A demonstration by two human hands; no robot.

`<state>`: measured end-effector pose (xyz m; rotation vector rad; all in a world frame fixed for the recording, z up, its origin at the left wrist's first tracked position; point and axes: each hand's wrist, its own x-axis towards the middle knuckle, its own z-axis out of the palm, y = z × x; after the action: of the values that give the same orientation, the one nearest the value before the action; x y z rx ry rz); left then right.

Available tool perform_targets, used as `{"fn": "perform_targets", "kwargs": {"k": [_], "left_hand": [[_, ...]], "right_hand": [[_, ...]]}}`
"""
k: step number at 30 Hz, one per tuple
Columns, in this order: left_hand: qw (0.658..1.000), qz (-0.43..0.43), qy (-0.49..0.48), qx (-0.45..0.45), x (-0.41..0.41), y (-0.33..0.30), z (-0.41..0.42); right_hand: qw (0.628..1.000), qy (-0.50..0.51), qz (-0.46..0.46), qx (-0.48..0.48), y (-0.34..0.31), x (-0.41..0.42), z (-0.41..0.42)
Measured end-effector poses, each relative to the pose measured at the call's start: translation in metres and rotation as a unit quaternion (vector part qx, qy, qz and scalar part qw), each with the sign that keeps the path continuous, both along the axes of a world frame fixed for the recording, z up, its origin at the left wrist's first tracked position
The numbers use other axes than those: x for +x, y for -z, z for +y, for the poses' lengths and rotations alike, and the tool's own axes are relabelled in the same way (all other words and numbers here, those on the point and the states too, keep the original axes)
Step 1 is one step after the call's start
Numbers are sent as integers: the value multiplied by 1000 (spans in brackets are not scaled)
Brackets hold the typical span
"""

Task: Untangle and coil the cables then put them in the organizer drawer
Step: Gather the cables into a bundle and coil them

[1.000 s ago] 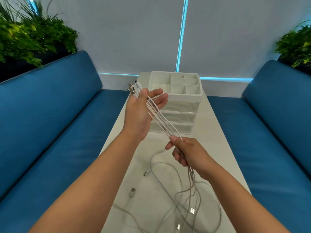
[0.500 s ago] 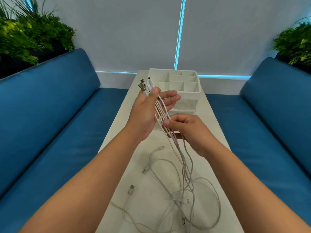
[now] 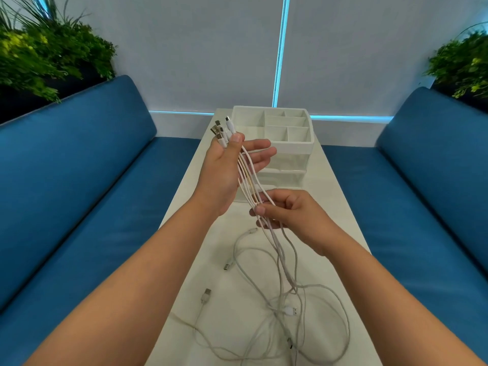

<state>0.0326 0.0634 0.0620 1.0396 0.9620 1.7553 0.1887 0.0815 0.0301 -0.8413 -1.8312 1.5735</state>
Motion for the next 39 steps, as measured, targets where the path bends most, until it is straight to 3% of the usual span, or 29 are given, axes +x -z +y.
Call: {"fn": "perform_targets", "kwargs": {"k": [2,8,20,25,31,39], "left_hand": [[1000,7,1,-1,1,2,-1],[1000,-14,-1,0,5,1,1],[999,-35,0,-27,11,3,-4],[996,-77,-11,-38,14,5,-7],[998,-44,-18,-38,16,4,-8],[997,-66,-40,-26,25,6,-11]], "right_hand": [[998,-27,17,-47,-3,6,1],[1000,-10,3,-26,0,6,-2],[992,-102,-23,-70,9,24,-4],[984,-58,-157,60,15,22,-3],[961,17,-218,171,15,21,-5],[993,-44,-95,48,23,41,-8]]}}
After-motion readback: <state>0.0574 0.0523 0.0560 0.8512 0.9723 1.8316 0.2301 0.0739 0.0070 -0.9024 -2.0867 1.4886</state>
